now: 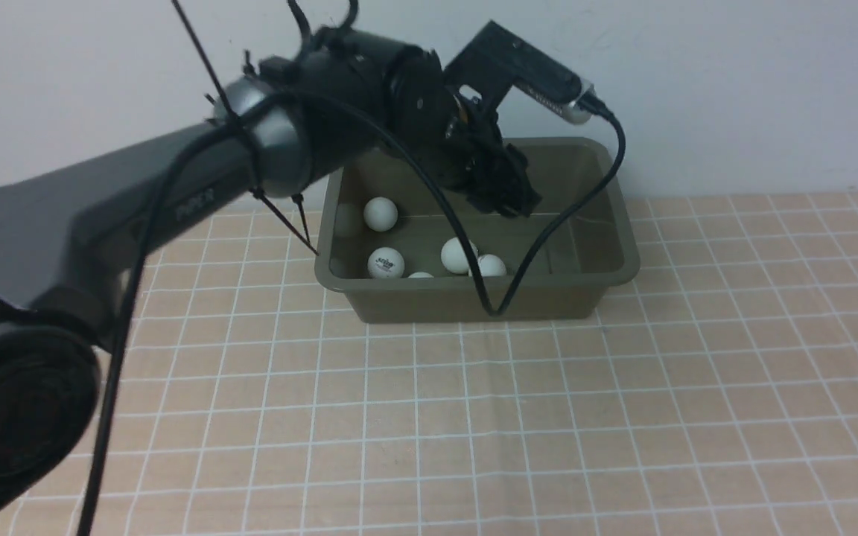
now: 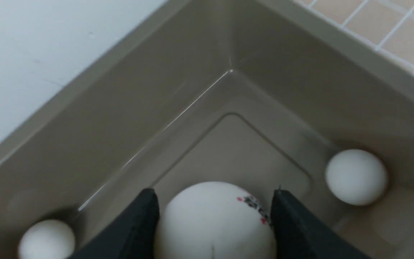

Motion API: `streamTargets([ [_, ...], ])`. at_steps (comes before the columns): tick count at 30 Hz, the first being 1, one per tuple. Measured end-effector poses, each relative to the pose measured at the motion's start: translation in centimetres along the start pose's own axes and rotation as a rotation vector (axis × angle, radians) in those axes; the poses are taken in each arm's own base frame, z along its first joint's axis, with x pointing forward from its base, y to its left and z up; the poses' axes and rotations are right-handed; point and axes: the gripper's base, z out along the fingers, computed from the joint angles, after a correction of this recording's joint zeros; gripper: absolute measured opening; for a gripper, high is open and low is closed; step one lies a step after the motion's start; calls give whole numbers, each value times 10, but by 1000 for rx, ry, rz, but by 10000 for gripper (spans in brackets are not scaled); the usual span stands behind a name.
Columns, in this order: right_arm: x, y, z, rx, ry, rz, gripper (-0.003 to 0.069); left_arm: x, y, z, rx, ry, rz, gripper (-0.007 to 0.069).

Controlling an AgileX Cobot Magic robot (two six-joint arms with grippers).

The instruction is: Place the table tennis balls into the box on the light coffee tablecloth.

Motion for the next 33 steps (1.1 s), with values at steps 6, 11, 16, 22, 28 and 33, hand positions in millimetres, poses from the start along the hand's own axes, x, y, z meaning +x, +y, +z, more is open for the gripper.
streamTargets([
  [6, 0, 1, 0, -10, -1, 4, -17, 16, -2, 34, -9, -14, 6, 318],
  [11, 0, 1, 0, -14, -1, 6, -17, 15, -1, 39, -26, -64, 11, 373],
  [16, 0, 1, 0, -16, -2, 6, -17, 15, -1, 42, -35, -74, 25, 422],
  [22, 0, 2, 0, -17, -2, 7, -17, 15, -1, 41, -35, -69, 29, 425],
  [28, 1, -4, -6, 53, -54, -30, -17, -7, 3, -1, -38, -71, 38, 289],
  [33, 15, -15, -21, 210, -228, -52, -17, -26, 22, -61, -75, -65, 45, 8],
])
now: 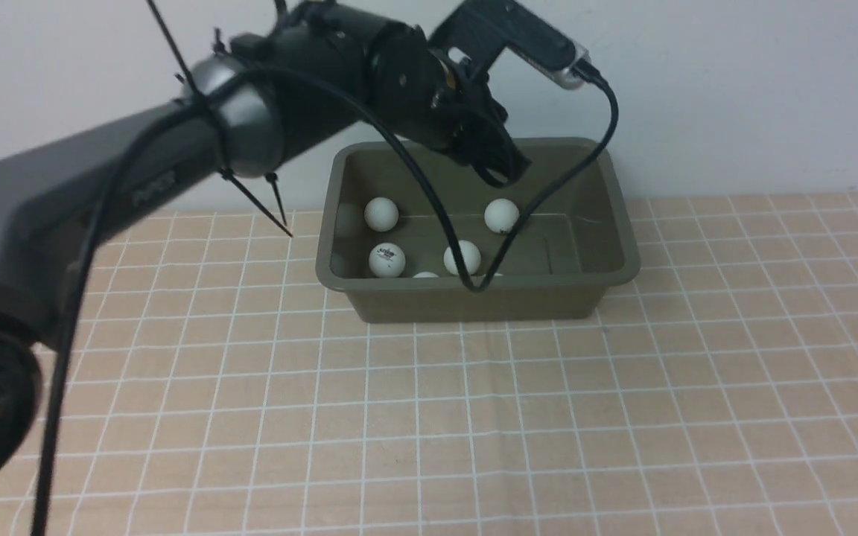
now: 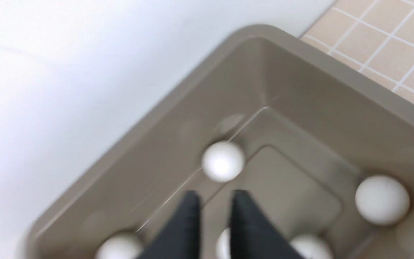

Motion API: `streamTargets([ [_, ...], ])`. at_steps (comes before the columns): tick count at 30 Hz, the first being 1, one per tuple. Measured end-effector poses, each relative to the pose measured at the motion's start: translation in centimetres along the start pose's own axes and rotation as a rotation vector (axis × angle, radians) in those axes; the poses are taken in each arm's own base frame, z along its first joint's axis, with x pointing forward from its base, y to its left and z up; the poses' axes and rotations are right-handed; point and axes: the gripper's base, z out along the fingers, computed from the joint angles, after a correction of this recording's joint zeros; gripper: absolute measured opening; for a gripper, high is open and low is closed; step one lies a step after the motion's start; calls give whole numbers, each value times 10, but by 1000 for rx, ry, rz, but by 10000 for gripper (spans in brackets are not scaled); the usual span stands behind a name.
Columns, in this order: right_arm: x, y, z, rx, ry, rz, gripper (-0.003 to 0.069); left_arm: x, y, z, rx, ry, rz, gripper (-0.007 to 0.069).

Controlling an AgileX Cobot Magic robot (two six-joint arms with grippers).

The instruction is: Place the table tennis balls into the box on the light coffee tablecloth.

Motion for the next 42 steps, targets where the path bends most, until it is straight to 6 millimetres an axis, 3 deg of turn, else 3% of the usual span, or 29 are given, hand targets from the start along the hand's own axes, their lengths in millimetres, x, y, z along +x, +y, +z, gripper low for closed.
streamTargets([
  [3, 15, -4, -6, 62, -45, 20, -17, 1, 11, -24, -11, 35, -13, -52],
  [5, 38, -4, -4, 101, -58, 42, -17, 8, 18, -49, -22, 50, -21, -66],
  [10, 77, 0, 1, 108, -107, 102, -17, 32, 11, -103, -51, -29, -14, -69],
  [11, 86, 2, 4, 104, -116, 122, -17, 42, 6, -126, -66, -86, -20, -69],
  [12, 88, 2, 5, 103, -113, 127, -17, 48, 4, -126, -60, -79, -26, -69],
  [15, 95, 4, 9, 96, -123, 182, -17, 81, -9, -166, -93, -196, -40, -69],
  [20, 92, 3, 9, 100, -157, 202, -17, 147, -33, -202, -109, -259, -83, -69],
  [23, 92, 3, 9, 105, -162, 200, -17, 175, -43, -219, -111, -290, -134, -69],
  [29, 92, 3, 9, 110, -166, 196, -17, 207, -55, -241, -114, -339, -187, -69],
  [42, 92, 3, 9, 105, -166, 200, -17, 214, -57, -244, -114, -345, -194, -69],
])
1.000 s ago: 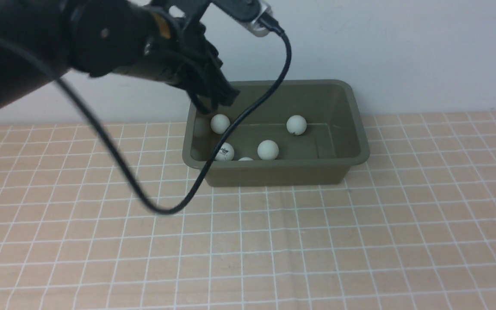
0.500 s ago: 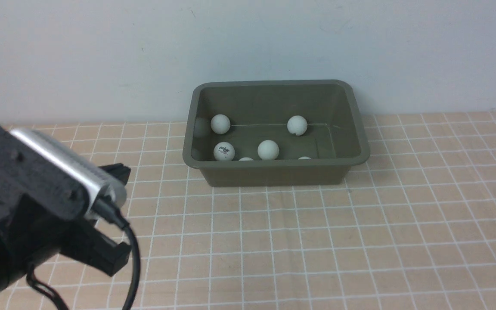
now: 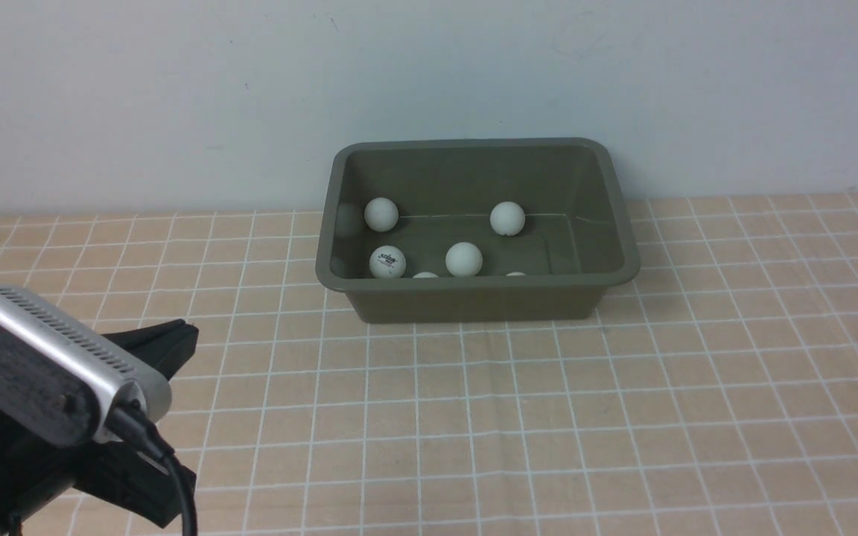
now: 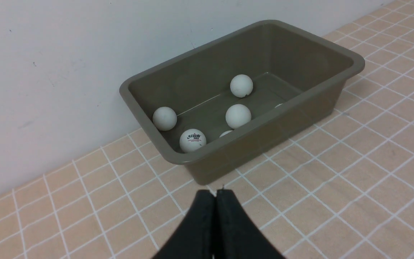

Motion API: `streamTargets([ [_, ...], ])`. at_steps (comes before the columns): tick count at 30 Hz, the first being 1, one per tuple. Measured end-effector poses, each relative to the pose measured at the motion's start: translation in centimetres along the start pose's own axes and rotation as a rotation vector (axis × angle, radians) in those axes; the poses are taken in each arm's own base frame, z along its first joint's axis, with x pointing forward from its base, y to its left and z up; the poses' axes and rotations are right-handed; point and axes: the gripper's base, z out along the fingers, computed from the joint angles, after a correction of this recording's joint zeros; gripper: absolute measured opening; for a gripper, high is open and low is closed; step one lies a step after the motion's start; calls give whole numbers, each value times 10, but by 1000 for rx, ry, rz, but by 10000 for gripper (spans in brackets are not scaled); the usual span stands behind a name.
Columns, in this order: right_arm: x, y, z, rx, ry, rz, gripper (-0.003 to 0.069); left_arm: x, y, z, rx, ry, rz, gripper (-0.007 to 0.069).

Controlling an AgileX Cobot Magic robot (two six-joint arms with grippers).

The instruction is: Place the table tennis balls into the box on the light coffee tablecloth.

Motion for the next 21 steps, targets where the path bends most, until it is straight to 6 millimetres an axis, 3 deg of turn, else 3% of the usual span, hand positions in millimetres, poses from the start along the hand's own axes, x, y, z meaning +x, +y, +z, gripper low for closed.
streamTargets([
  [10, 0, 0, 0, -1, -1, 0, -17, 0, 0, -2, -1, -1, 26, -69],
  [15, 0, 0, 0, -1, -2, 0, -17, 9, 13, -29, -111, 32, 119, -69],
  [21, 1, 0, 0, 4, 7, -2, -17, 44, 23, -63, -328, 80, 35, -69],
])
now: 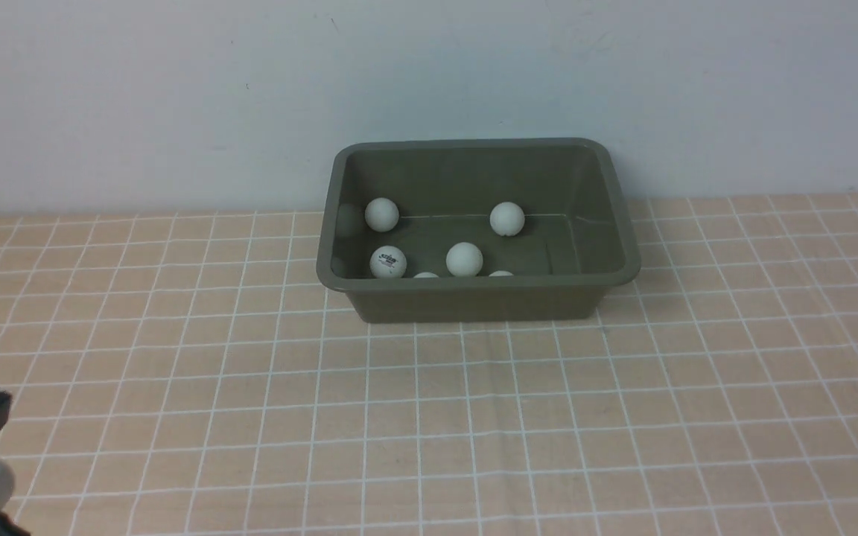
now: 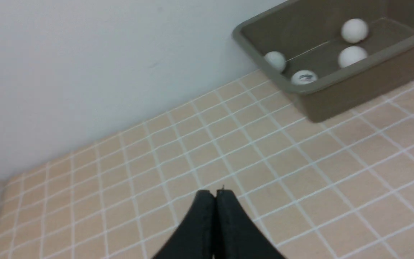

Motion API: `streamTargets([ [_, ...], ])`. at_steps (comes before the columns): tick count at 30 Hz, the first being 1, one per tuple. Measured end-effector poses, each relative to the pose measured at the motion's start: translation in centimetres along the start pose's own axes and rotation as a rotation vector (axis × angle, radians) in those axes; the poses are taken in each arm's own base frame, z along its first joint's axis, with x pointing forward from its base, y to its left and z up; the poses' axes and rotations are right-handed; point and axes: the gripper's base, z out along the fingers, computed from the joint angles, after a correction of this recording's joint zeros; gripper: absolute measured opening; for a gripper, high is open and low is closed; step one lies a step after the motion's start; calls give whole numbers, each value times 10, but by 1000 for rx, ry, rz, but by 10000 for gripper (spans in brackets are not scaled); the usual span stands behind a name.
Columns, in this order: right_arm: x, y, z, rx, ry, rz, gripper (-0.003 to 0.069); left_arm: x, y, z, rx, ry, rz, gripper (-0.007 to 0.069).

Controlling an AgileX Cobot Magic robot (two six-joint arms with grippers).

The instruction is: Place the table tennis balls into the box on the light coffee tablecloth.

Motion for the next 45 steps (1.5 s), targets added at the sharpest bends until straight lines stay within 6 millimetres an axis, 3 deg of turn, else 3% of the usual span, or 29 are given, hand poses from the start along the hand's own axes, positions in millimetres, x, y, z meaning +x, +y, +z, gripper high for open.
streamTargets([
  [9, 1, 0, 0, 3, 11, 0, -17, 79, -13, -5, -138, 15, -92, -69],
  [12, 1, 0, 0, 3, 11, 0, -17, 89, -15, -4, -154, 10, -98, -69],
  [40, 1, 0, 0, 7, 12, 1, -17, 90, -15, -4, -159, 9, -108, -69],
  [45, -5, 1, -2, 133, -69, 19, -17, 90, -15, -3, -159, 10, -108, -69],
])
